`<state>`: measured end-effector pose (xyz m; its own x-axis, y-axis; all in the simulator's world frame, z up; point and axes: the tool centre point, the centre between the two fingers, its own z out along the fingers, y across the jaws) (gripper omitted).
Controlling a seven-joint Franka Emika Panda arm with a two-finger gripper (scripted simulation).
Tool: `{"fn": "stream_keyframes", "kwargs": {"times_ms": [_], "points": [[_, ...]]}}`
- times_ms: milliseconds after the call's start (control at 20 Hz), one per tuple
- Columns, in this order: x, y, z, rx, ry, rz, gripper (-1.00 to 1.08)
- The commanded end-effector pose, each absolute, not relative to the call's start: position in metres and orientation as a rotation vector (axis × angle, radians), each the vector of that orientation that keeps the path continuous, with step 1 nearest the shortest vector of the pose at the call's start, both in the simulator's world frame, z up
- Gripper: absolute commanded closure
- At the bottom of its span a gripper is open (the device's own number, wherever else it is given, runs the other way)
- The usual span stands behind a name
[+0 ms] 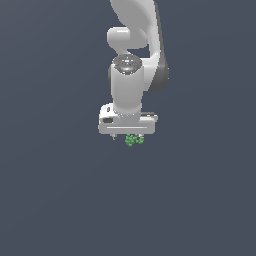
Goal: Pick up the object and move it to a goal position.
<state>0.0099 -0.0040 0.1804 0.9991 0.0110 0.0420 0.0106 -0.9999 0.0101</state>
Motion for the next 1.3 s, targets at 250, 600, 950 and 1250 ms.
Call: {"fn": "stream_keyframes", "kwargs": {"times_ms": [250,600,950,1250], "points": [[0.013,-0.021,0.183,3.134,-0.02,0.078,-0.92],[0.015,-0.032,0.186,3.136,-0.03,0.088,-0.92],[0.012,-0.029,0.183,3.136,-0.091,0.084,-0.92],[0.007,-0.023,0.177,3.133,-0.22,0.078,-0.92]]}}
